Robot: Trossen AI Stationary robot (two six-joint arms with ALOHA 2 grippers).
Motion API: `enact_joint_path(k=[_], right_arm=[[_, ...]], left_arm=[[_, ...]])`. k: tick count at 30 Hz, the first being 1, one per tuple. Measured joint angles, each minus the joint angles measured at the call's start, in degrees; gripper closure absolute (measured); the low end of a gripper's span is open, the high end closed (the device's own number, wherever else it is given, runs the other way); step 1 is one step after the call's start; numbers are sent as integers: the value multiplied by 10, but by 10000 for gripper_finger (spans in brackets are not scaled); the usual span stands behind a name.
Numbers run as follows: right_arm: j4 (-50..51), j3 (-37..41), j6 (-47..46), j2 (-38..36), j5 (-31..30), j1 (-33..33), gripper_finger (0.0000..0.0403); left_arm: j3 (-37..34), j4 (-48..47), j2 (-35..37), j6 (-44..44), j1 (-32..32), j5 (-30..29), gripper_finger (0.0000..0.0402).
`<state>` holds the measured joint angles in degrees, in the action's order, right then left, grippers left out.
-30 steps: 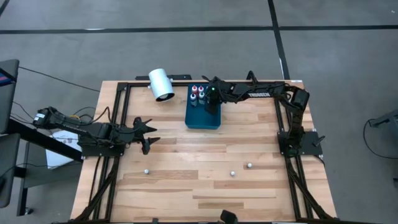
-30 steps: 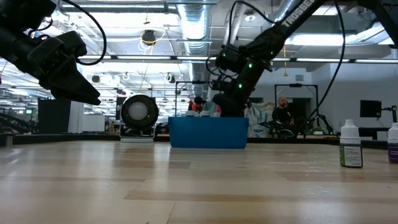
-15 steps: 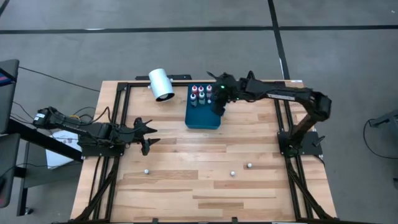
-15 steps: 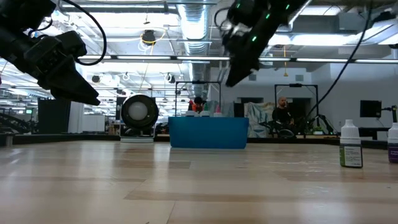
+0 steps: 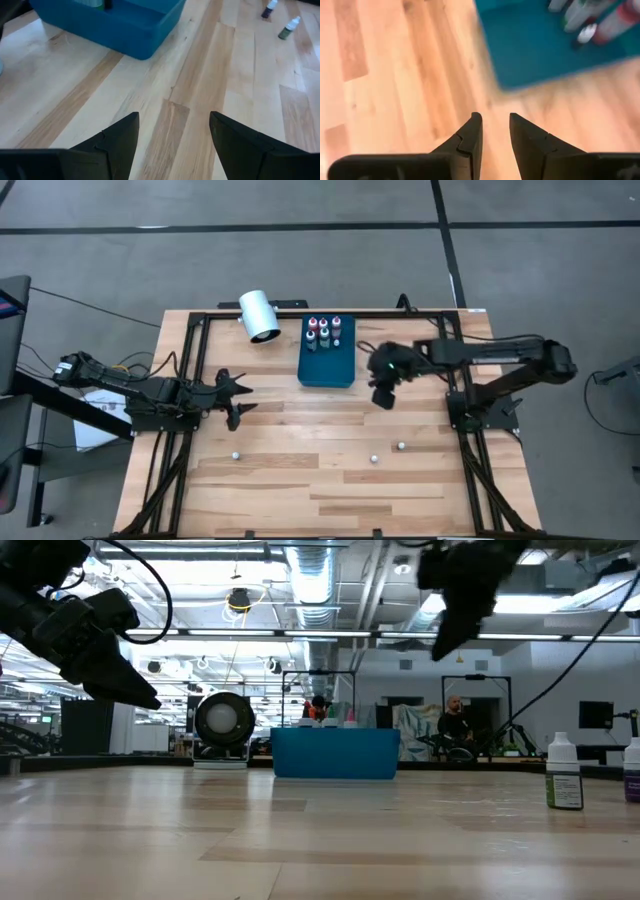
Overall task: Pick & Place food coloring
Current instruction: Put the small violet food coloring bottle into the blue bin
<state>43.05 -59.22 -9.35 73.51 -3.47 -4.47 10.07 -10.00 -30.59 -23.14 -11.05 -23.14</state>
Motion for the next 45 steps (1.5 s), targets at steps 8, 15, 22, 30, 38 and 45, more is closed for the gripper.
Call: enact_joint_path(k=[8, 15, 22, 30, 38, 45], right_arm=[[2, 84, -171, -103, -112, 123, 317], [13, 125, -308, -164, -193, 241, 317], [20, 152, -388, -177, -274, 345, 317], [32, 192, -488, -176, -310, 447, 317], [32, 229, -618, -176, -362, 558, 317], [33, 249, -699, -168, -372, 608, 317]], left_arm=[[0, 1, 0, 15, 0, 4, 168], [0, 52, 0, -2, 0, 20, 168], [0, 201, 10, 142, 3, 124, 168], [0, 200, 66, 152, 26, 158, 168], [-55, 252, 139, 134, 30, 179, 168], [-89, 255, 192, 121, 30, 199, 168]])
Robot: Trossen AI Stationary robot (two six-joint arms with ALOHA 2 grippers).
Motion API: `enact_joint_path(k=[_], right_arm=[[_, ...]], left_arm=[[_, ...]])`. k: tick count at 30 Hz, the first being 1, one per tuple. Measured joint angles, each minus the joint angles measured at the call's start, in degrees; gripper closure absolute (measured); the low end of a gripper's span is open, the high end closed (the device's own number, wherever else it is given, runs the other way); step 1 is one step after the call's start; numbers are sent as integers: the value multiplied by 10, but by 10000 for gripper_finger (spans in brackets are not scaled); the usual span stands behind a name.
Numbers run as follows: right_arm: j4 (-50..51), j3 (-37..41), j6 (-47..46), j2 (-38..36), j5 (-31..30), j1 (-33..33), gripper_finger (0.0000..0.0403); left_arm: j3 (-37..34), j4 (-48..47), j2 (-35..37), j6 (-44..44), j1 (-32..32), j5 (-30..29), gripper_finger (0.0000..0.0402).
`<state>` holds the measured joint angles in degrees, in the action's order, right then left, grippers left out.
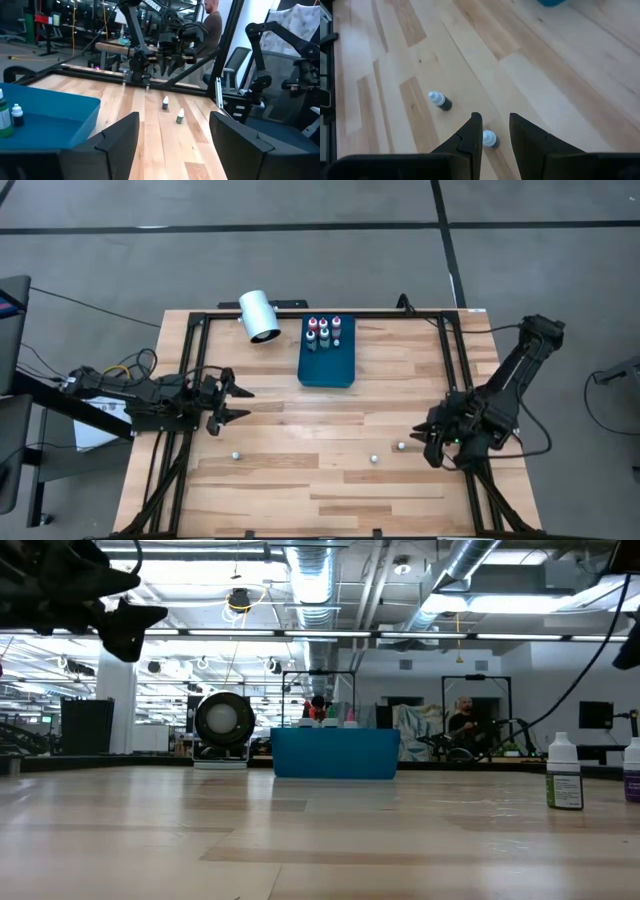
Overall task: Pick & Place food coloring
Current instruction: Put the small violet food coloring bottle into the blue bin
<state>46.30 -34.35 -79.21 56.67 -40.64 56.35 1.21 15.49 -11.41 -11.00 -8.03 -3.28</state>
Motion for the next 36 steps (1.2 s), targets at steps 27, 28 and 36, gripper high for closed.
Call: enact_joint_path(k=[27, 28, 36], right_arm=[[-67, 0, 131, 52, 212, -113, 213], [-67, 0, 133, 57, 214, -122, 212], [-72, 0, 177, 96, 288, -182, 218]], left_arm=[[-7, -59, 26, -33, 0, -32, 168], [-7, -59, 26, -33, 0, -32, 168], [-7, -59, 26, -33, 0, -32, 168]])
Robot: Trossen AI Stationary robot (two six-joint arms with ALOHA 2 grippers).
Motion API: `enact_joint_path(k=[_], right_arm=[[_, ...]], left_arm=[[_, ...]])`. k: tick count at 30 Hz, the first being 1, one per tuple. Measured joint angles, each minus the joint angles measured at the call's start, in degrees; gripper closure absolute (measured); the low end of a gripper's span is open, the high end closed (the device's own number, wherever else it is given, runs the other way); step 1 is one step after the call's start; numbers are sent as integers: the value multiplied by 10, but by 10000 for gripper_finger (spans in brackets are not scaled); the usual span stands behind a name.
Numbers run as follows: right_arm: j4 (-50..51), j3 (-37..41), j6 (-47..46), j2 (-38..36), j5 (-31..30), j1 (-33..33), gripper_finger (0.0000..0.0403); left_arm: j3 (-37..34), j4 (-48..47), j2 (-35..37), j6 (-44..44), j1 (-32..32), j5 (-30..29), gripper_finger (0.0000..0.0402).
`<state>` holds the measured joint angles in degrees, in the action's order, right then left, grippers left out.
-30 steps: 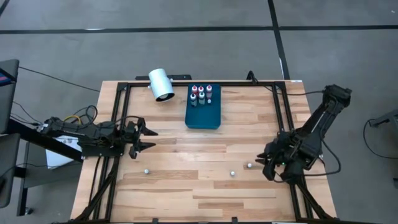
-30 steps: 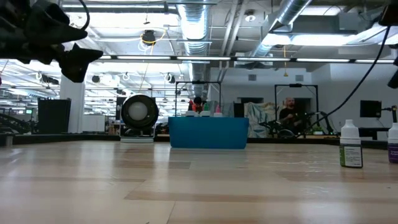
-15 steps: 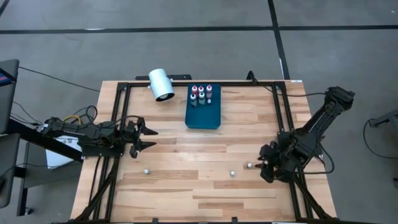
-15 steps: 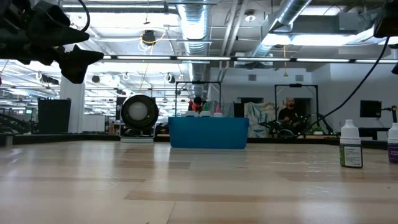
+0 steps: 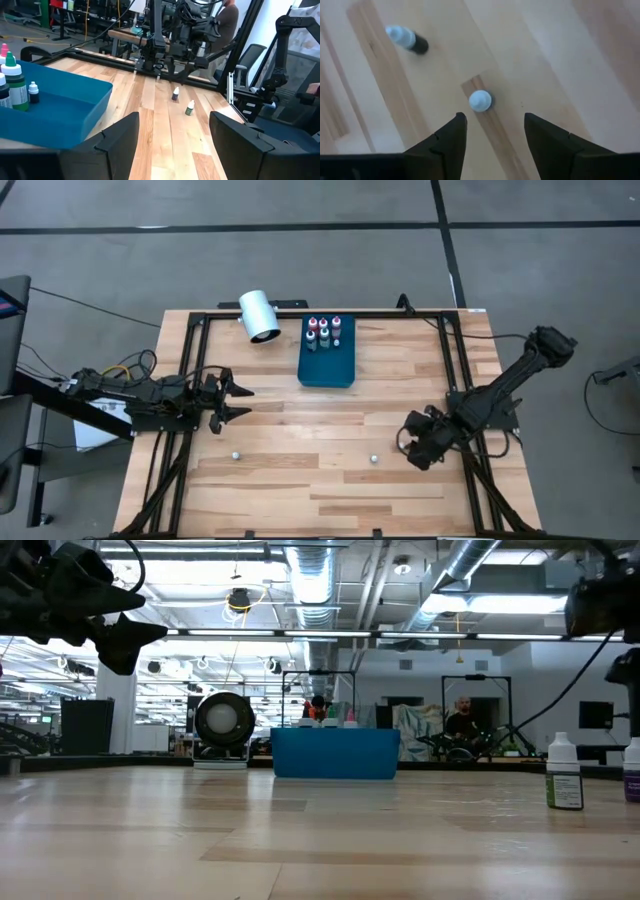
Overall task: Pick & Place food coloring
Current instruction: Put the small violet food coloring bottle into the blue bin
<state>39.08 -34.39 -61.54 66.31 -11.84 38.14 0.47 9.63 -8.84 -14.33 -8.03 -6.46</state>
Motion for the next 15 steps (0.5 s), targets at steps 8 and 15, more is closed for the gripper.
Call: enact_joint_path(k=[8, 15], right_arm=[[-54, 0, 50, 45, 22, -32, 211], [-82, 0, 70, 92, 53, -46, 210]], left_arm=[[0, -1, 0, 0, 0, 0, 168], [0, -4, 0, 0, 0, 0, 168]])
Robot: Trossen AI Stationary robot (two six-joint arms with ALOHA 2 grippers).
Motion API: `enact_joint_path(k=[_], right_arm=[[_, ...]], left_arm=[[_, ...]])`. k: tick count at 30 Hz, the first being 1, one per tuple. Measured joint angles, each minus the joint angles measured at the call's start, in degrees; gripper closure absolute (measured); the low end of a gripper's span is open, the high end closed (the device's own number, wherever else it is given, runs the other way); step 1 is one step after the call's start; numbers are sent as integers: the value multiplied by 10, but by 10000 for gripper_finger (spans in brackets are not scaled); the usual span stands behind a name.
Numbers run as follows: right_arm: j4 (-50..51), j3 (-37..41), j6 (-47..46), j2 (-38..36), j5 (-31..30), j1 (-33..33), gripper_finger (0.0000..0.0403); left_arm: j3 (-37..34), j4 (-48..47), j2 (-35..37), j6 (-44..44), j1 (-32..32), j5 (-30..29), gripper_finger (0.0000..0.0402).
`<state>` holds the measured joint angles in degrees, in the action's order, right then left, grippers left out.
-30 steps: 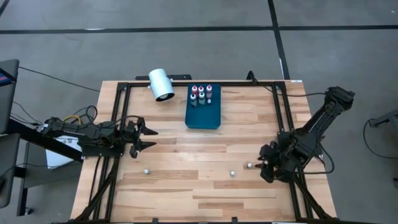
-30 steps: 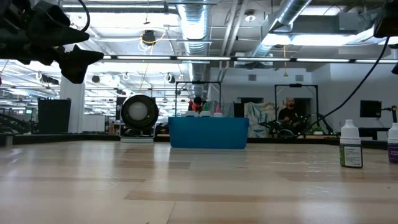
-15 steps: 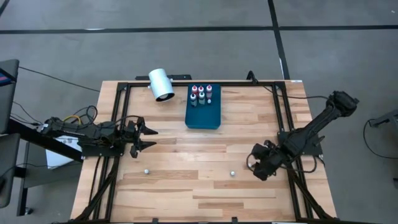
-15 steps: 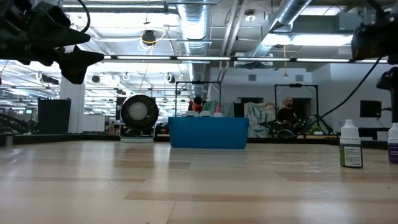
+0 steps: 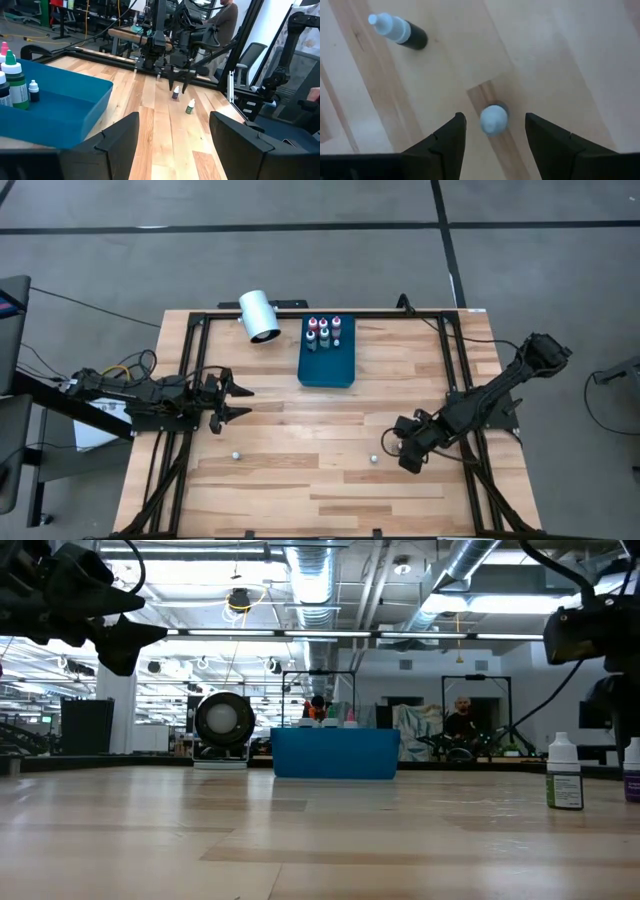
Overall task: Pick & Place food coloring
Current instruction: Put the small violet food coloring bottle into the blue bin
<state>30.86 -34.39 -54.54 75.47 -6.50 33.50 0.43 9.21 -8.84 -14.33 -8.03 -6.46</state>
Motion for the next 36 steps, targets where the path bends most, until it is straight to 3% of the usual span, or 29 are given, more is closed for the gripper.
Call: enact_joint_path(k=[10, 22, 36], right_arm=[[-42, 0, 6, 55, 7, 0, 215], [-39, 0, 10, 52, 6, -26, 232], [-30, 0, 11, 52, 21, -33, 284]], left_arm=[[0, -13, 0, -14, 0, 0, 168], [0, -21, 0, -15, 0, 0, 168], [0, -27, 0, -15, 0, 0, 168]])
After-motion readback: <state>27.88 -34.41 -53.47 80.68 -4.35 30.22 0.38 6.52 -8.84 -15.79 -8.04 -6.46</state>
